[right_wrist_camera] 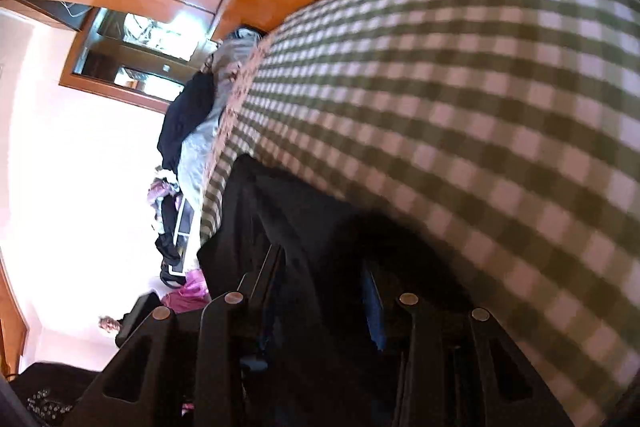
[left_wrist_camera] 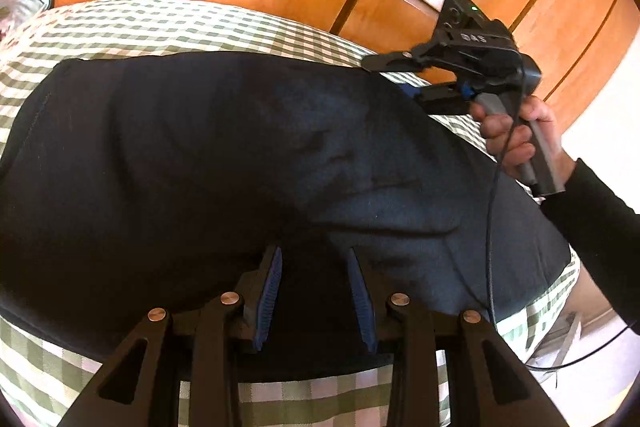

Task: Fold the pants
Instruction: 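Fold the held trousers end toward the left tool while the left tool grasps the trousers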

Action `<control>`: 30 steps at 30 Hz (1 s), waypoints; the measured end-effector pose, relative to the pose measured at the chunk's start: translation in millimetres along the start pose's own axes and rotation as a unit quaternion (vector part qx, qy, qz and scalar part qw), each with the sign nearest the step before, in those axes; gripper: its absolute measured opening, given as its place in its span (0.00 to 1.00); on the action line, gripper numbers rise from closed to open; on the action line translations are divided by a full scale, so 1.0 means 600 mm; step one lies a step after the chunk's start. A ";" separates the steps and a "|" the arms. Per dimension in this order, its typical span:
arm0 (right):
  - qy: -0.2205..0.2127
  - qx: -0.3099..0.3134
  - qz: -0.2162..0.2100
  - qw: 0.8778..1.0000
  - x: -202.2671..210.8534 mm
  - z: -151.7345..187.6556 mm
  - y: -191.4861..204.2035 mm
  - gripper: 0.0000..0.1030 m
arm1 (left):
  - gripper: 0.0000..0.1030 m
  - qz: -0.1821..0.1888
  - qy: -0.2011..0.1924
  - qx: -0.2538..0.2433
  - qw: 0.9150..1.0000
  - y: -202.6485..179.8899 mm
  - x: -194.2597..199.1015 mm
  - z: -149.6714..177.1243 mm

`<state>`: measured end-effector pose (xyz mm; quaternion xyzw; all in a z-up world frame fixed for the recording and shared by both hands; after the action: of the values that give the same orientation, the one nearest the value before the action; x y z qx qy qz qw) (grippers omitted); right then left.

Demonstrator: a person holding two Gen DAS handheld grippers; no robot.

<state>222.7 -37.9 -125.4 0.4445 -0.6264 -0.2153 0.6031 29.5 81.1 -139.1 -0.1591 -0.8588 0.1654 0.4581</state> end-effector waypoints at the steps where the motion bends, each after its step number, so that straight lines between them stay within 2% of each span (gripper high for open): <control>1: -0.004 -0.002 0.004 1.000 -0.007 -0.007 -0.002 0.37 | 0.33 -0.002 0.000 -0.001 1.000 -0.001 0.001 0.001; 2: -0.011 -0.004 0.020 1.000 -0.013 -0.012 -0.007 0.33 | 0.33 -0.004 0.000 -0.002 1.000 -0.001 0.000 0.001; 3: -0.019 -0.005 0.030 0.999 -0.009 -0.016 -0.009 0.14 | 0.33 -0.006 0.000 -0.004 1.000 -0.002 0.001 0.002; 4: -0.036 -0.001 0.043 0.998 0.003 -0.015 -0.008 0.07 | 0.33 -0.009 0.000 -0.007 1.000 -0.003 0.001 0.003; 6: -0.079 0.014 0.045 0.996 0.027 -0.016 0.006 0.06 | 0.33 -0.013 -0.001 -0.008 1.000 -0.004 0.001 0.004; 8: -0.105 0.014 0.055 0.993 0.043 -0.018 0.005 0.06 | 0.33 -0.011 0.000 -0.004 1.000 -0.002 -0.001 0.002; 12: -0.073 0.009 0.149 0.986 -0.010 -0.021 -0.029 0.05 | 0.33 -0.013 0.003 0.006 1.000 0.001 -0.006 -0.003; 16: -0.080 -0.005 0.166 0.983 -0.005 -0.020 -0.025 0.05 | 0.33 -0.024 -0.012 0.005 1.000 -0.005 -0.005 -0.001; 19: -0.085 0.001 0.189 0.978 -0.002 -0.016 0.001 0.17 | 0.34 -0.041 -0.015 -0.001 0.999 -0.014 0.003 -0.001; 21: -0.116 0.007 0.232 0.966 0.030 -0.008 0.027 0.41 | 0.34 -0.041 -0.023 0.009 0.999 -0.015 0.022 0.003; 22: -0.135 0.010 0.246 0.960 0.055 -0.004 0.033 0.46 | 0.34 -0.038 -0.030 0.019 0.999 -0.013 0.034 0.006; 23: -0.153 0.009 0.247 0.957 0.069 0.001 0.045 0.48 | 0.35 -0.034 -0.040 0.028 0.998 -0.009 0.051 0.011; 25: -0.190 0.001 0.218 0.957 0.100 0.020 0.072 0.52 | 0.36 -0.042 -0.064 0.042 0.996 0.005 0.092 0.023; 27: -0.204 0.005 0.208 0.956 0.111 0.049 0.093 0.54 | 0.36 -0.048 -0.086 0.066 0.993 0.029 0.129 0.032; 30: -0.205 0.015 0.222 0.953 0.097 0.103 0.112 0.54 | 0.36 -0.059 -0.122 0.145 0.980 0.099 0.196 0.045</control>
<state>151.6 -67.6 -49.6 0.2497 -0.8223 -0.1531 0.4880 -47.9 180.3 -92.4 -0.0184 -0.8830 0.2791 0.3770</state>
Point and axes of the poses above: each gripper's, at about its wrist camera, not at the fingertips, and x roughly against the way its jaws point, y to its left, z to its underside, the point moved 4 cm from there along -x, roughly the way its jaws point, and after that the axes turned 2 degrees about z, right-handed, at the moved point
